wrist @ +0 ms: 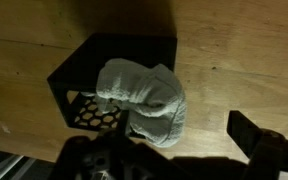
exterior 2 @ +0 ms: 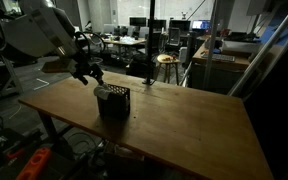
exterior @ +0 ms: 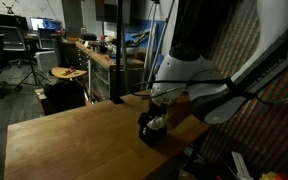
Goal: Pick up the white towel and push it down into the black basket
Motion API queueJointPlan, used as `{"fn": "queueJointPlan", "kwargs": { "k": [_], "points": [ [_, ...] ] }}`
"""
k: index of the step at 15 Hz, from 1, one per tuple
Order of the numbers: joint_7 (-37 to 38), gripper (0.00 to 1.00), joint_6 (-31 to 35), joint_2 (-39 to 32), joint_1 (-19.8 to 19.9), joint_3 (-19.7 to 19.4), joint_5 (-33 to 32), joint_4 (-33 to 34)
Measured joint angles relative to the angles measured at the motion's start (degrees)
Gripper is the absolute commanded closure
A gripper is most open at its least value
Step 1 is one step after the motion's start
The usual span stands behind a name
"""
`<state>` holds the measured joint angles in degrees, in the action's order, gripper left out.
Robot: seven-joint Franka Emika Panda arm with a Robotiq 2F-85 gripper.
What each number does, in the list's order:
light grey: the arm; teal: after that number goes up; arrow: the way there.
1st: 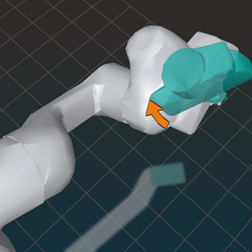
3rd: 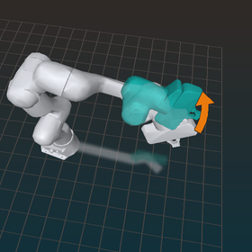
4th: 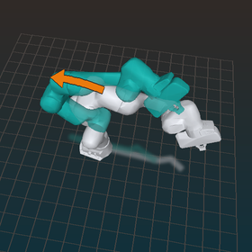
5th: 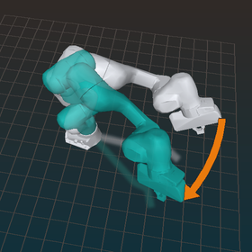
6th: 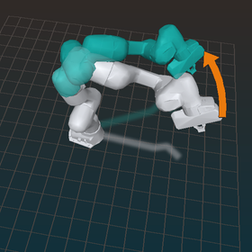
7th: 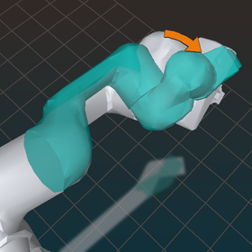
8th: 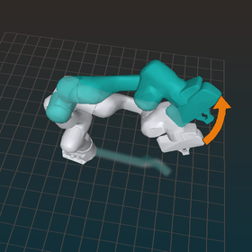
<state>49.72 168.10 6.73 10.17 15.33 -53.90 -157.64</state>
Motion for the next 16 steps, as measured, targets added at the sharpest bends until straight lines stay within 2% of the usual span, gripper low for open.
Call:
{"fn": "queueJointPlan", "kwargs": {
  "k": [6, 13, 15, 16],
  "points": [
    [2.3, 0.0, 0.1, -1.3, 1.9, 0.0, -6.4, 1.0],
    [4.4, 0.0, 0.1, -3.6, 2.2, 0.0, -9.1, 2.1],
    [4.9, 0.26, 0.1, -4.2, 2.2, 0.0, -9.8, 2.5],
    [5.2, 0.32, 0.1, -4.4, 2.2, 0.0, -10.2, 2.7]
  ]
}}
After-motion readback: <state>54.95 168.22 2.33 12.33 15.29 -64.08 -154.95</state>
